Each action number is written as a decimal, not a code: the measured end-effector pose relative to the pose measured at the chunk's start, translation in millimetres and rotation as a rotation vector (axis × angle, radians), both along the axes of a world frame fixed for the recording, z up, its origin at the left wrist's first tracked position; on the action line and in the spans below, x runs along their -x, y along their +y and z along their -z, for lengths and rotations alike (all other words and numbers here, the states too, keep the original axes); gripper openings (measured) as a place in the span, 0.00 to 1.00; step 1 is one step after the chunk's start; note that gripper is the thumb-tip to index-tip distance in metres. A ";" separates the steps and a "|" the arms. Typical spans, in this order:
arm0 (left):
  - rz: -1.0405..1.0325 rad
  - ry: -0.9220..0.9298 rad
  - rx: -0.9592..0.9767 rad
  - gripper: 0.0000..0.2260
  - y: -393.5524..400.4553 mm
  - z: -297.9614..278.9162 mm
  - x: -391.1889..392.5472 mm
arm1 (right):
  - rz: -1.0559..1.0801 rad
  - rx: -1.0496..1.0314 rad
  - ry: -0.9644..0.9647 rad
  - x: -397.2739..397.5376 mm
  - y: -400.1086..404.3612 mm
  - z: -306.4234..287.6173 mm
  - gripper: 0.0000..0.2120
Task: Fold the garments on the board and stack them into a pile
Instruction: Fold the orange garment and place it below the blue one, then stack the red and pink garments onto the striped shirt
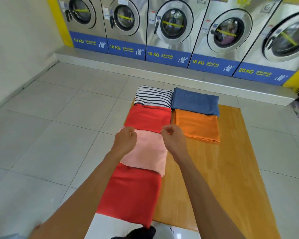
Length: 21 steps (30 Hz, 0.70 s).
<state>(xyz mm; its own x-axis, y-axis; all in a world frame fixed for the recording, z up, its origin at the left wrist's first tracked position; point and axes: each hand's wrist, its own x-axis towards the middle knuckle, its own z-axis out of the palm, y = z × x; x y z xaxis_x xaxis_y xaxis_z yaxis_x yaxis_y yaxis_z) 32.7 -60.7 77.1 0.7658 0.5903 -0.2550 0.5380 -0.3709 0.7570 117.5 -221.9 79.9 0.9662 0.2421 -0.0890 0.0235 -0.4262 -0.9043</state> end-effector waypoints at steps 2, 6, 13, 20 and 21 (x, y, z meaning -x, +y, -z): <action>0.011 0.005 0.013 0.17 7.5 -5.0 8.9 | 0.000 -0.014 -0.001 9.7 10.6 -5.8 0.08; 0.032 -0.007 0.030 0.18 24.8 -10.4 9.4 | 0.002 -0.034 0.033 13.7 24.1 -9.2 0.07; 0.106 0.004 0.156 0.15 49.5 -15.2 -25.4 | 0.065 -0.116 0.081 -15.8 38.4 -12.8 0.04; 0.117 0.056 0.147 0.06 87.1 -5.2 -66.8 | 0.147 -0.110 0.178 -69.3 55.5 5.7 0.04; 0.105 0.057 0.154 0.06 91.3 -2.4 -73.4 | 0.150 -0.096 0.189 -74.9 56.1 9.9 0.04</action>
<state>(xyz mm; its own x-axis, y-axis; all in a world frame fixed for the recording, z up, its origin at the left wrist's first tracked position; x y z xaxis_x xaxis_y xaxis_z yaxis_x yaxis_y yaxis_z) 106.0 30.6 79.4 0.8029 0.4583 -0.3812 0.5462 -0.3095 0.7784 192.4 -165.8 70.1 0.9602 0.1138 -0.2551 -0.2068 -0.3242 -0.9231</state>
